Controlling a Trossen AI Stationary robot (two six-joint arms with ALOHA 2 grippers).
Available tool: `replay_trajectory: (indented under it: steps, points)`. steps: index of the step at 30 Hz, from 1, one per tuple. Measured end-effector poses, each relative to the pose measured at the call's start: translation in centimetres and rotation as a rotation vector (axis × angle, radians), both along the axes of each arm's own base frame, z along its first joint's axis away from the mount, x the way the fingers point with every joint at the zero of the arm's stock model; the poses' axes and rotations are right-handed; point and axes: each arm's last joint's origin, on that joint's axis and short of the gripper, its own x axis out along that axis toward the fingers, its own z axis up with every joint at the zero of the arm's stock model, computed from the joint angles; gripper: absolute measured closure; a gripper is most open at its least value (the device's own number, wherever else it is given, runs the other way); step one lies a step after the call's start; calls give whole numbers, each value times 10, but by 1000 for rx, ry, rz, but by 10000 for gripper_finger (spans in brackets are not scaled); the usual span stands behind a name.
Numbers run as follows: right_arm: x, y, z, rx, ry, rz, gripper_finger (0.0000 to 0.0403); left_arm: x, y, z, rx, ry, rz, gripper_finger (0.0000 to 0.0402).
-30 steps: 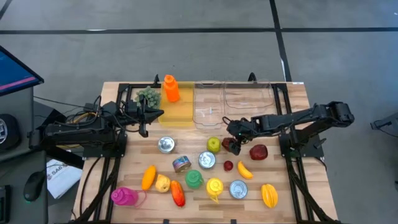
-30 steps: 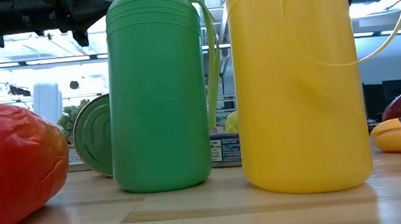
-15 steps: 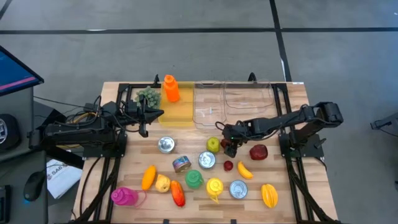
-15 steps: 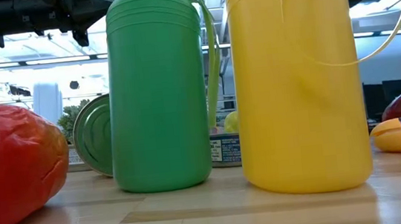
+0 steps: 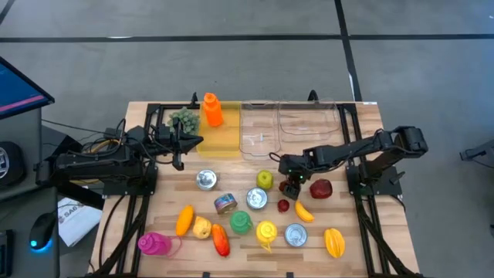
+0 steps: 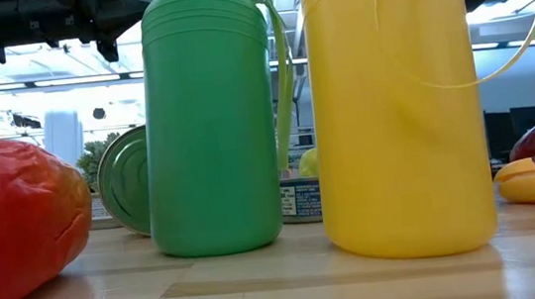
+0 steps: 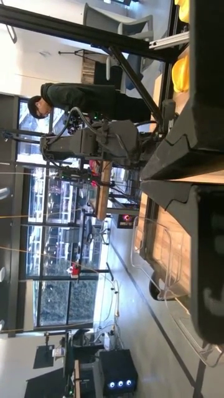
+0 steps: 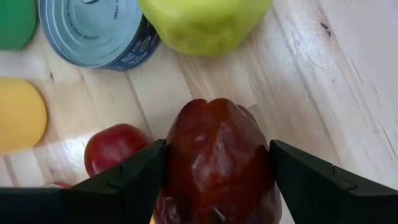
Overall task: Pick & Place Food Item
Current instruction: Put the red apple into the right transparent bin
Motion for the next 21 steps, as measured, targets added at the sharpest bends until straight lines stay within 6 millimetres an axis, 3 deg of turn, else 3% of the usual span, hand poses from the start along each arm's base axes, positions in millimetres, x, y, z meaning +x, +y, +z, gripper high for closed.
replay_trajectory:
  steps: [21]
  points:
    - [1, -7, 0, 43, -9, 39, 126, 0, 0, 0, 0, 0, 0, 401]
